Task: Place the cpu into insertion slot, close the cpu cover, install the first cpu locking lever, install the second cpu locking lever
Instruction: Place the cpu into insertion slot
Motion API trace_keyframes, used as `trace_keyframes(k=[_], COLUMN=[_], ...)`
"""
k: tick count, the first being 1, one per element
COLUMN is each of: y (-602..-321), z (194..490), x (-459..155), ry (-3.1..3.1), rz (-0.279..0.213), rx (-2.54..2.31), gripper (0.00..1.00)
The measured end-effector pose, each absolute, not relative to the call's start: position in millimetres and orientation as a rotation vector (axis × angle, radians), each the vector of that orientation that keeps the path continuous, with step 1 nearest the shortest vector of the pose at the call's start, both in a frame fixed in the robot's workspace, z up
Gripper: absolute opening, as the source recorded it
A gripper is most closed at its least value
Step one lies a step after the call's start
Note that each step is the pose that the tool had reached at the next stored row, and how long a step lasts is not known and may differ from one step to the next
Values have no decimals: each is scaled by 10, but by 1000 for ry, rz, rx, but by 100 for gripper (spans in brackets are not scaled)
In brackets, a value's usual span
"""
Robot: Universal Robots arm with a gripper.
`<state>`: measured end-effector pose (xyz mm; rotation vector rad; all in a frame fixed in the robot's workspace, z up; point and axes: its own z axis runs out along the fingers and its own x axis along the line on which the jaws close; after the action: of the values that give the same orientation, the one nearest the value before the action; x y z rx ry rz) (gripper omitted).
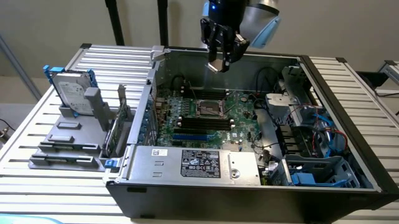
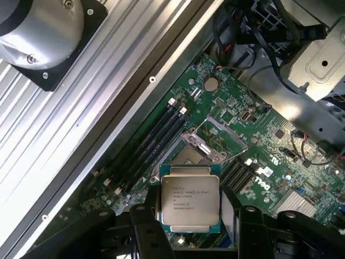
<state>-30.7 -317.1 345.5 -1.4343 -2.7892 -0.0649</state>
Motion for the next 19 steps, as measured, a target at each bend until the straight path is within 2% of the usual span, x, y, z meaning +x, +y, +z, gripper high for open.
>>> trace_keyframes(k=[19], y=[-3171], z=[3385], x=[-307], ry=[-2506], rz=[-65], rx=[-1897], gripper=[54])
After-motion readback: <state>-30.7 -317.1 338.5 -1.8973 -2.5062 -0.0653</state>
